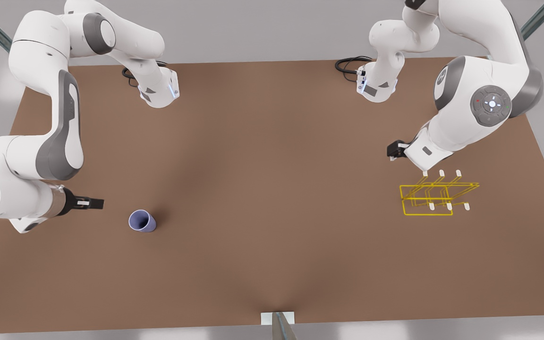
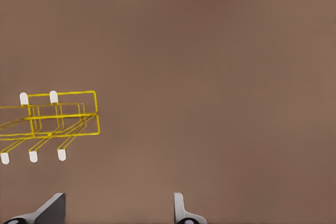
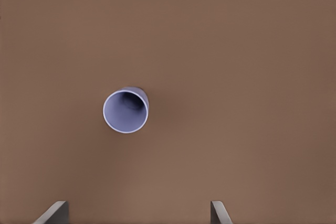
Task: Place the cup on the cup holder
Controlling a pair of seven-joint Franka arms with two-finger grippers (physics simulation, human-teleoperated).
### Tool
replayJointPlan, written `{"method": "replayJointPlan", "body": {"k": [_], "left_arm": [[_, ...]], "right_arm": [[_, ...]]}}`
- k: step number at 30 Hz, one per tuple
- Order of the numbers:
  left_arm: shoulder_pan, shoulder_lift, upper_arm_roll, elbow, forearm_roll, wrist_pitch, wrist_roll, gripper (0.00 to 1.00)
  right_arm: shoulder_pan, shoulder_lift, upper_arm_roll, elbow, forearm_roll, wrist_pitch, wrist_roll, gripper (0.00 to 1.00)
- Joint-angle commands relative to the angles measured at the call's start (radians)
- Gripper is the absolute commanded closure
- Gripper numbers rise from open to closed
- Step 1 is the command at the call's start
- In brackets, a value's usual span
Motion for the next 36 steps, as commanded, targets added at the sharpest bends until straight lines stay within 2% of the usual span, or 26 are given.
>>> {"method": "replayJointPlan", "body": {"k": [1, 5, 7, 11, 15, 21, 27, 35, 36], "left_arm": [[0.0, -0.001, 0.0, 0.0, 0.001, 0.023, 0.011, 0.0], [0.0, -0.001, 0.0, 0.0, 0.001, 0.023, 0.013, 0.0], [0.0, -0.001, 0.0, 0.0, 0.001, 0.018, 0.011, 0.0], [-0.002, 0.002, 0.0, 0.0, 0.003, 0.018, 0.013, 0.0], [-0.017, 0.063, 0.0, -0.003, 0.004, -0.019, 0.013, 0.0], [-0.023, 0.065, 0.0, -0.004, 0.004, -0.023, 0.014, 0.0], [-0.022, 0.065, 0.0, -0.004, 0.004, -0.042, 0.014, 0.0], [-0.023, 0.065, 0.0, -0.004, 0.004, -0.045, 0.014, 0.0], [-0.023, 0.065, 0.0, -0.004, 0.004, -0.045, 0.013, 0.0]], "right_arm": [[-0.003, -0.001, 0.0, 0.001, 0.003, 0.011, -0.081, 0.0], [0.045, 0.002, 0.0, -0.021, -0.005, -0.006, -0.081, 0.0], [0.08, 0.064, -0.001, -0.038, -0.014, -0.083, -0.067, 0.0], [0.097, 0.104, 0.002, -0.044, 0.046, -0.055, -0.018, 0.0], [0.102, 0.101, 0.008, -0.259, 0.058, 0.218, -0.014, 0.0], [0.088, 0.068, 0.025, -0.51, 0.053, 0.56, -0.034, 0.0], [0.088, 0.051, 0.031, -0.526, 0.052, 0.641, -0.038, 0.0], [0.088, 0.032, 0.032, -0.549, 0.055, 0.626, -0.035, 0.0], [0.073, 0.02, 0.052, -0.547, 0.056, 0.6, -0.037, 0.0]]}}
